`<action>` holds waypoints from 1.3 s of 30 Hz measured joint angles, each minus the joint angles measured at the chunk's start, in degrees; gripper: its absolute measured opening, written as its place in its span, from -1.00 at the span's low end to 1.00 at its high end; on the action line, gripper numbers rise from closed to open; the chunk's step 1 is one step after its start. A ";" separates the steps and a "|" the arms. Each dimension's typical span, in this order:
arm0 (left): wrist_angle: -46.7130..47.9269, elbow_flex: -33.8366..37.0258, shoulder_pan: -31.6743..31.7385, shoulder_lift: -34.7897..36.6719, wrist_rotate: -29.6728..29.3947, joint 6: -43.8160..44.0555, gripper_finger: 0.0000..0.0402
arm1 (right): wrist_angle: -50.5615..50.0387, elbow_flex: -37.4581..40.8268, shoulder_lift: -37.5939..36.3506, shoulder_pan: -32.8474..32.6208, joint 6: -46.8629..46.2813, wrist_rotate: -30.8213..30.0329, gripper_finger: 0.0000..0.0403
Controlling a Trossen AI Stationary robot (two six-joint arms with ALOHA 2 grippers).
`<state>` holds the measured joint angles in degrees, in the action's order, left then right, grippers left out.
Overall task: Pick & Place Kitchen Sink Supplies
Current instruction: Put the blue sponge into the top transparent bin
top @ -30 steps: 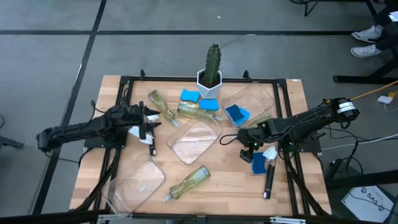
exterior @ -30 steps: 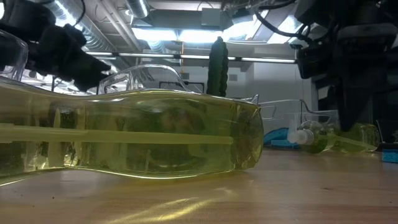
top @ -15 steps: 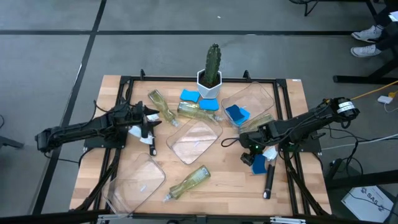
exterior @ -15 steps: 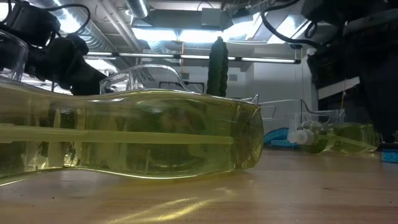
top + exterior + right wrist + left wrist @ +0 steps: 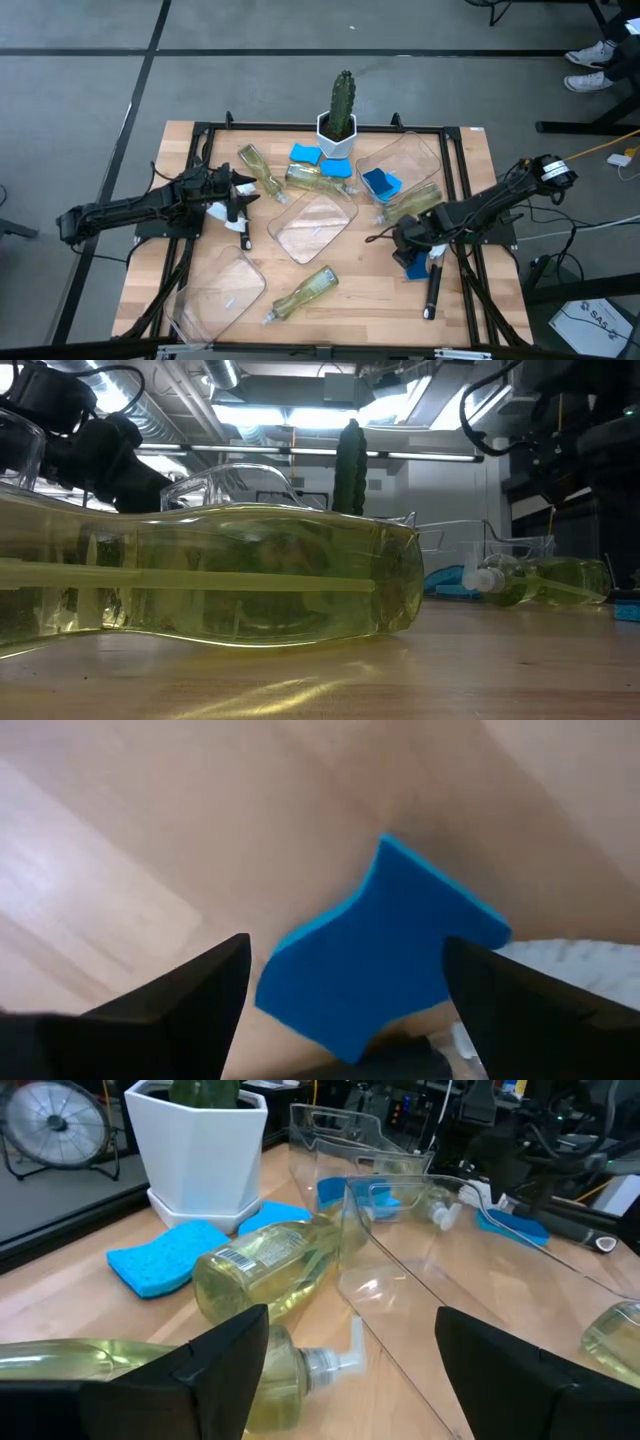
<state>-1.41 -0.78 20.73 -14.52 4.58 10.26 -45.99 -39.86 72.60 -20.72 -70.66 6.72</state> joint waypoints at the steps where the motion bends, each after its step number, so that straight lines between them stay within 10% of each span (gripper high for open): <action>1: 0.00 0.00 0.00 0.00 0.00 -0.02 0.40 | -0.65 0.00 0.07 -0.44 -0.59 -0.72 0.61; 23: -0.04 0.00 0.00 0.00 -0.04 0.00 0.40 | 1.07 -0.26 15.75 -4.71 9.83 -7.19 0.57; 39: -0.06 0.01 -0.01 0.00 -0.04 0.00 0.40 | 5.24 -0.15 16.44 -4.68 6.63 -10.52 -0.44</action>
<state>-1.47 -0.76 20.72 -14.52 4.54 10.26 -40.74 -40.01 89.03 -25.40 -64.03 -3.80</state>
